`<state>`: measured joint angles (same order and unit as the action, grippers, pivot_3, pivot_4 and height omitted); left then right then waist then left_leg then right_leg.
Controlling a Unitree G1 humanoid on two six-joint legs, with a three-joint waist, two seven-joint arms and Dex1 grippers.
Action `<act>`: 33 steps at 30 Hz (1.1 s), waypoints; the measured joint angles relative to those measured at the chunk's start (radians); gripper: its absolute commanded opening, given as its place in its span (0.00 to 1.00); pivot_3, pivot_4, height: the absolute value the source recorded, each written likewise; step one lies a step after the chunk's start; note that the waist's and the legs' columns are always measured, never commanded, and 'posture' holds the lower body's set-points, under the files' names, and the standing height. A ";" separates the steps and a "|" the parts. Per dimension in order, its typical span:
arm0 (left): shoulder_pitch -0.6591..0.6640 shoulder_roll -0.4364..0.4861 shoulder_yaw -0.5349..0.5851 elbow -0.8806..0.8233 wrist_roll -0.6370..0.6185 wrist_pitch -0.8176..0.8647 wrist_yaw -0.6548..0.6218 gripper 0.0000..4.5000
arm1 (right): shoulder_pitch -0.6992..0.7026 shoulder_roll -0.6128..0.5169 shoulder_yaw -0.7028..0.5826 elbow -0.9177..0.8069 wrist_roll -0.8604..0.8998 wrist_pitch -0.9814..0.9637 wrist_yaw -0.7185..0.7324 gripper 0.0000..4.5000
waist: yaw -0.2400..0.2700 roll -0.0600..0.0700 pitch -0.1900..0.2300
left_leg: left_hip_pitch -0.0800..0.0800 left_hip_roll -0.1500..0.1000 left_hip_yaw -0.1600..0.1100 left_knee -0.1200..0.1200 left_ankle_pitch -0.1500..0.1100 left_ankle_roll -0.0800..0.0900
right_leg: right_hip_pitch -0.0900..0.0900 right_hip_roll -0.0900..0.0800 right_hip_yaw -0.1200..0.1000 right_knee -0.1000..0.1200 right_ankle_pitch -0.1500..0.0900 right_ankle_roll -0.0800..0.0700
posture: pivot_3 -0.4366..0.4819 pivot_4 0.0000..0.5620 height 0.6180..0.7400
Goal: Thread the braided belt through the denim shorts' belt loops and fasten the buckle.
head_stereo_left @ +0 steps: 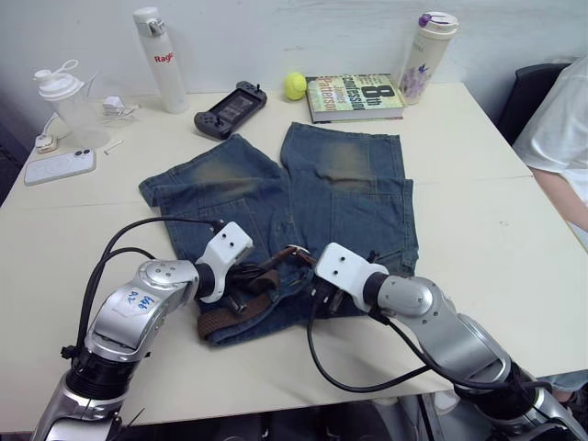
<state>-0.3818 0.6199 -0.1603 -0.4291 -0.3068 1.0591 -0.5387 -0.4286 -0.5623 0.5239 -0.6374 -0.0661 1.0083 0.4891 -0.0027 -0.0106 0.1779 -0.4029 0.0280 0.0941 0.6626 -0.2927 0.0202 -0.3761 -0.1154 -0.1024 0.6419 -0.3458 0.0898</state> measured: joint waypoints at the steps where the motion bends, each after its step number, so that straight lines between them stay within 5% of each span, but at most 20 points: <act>1: -0.006 0.000 -0.007 0.001 0.001 0.001 0.003 0.00 | -0.005 -0.006 0.008 0.000 -0.006 0.000 0.002 0.00 | 0.000 0.000 0.000 | 0.000 0.000 0.000 0.000 0.000 0.000 | 0.000 0.000 0.000 0.000 0.000 0.000 | 0.48 0.27 1.00; 15: -0.116 -0.075 -0.062 0.088 0.051 -0.004 0.041 0.00 | -0.118 -0.129 0.141 0.008 -0.106 -0.069 0.137 0.00 | 0.008 0.000 0.000 | 0.000 -0.001 0.000 0.002 0.000 0.001 | 0.000 0.000 0.000 -0.003 0.000 0.000 | 0.48 0.27 1.00; 33: -0.062 0.123 0.038 0.015 -0.036 0.078 -0.109 0.00 | -0.084 0.051 0.012 0.060 -0.089 0.016 0.094 0.00 | -0.002 0.000 0.000 | -0.001 0.000 0.000 0.000 0.000 0.000 | -0.001 0.001 0.000 0.000 0.000 0.000 | 0.48 0.27 1.00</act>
<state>-0.4442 0.7428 -0.1221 -0.4142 -0.3428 1.1368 -0.6472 -0.5129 -0.5114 0.5357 -0.5771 -0.1553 1.0244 0.5826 -0.0048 -0.0110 0.1782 -0.4036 0.0284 0.0944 0.6627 -0.2926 0.0201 -0.3770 -0.1147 -0.1025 0.6420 -0.3461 0.0893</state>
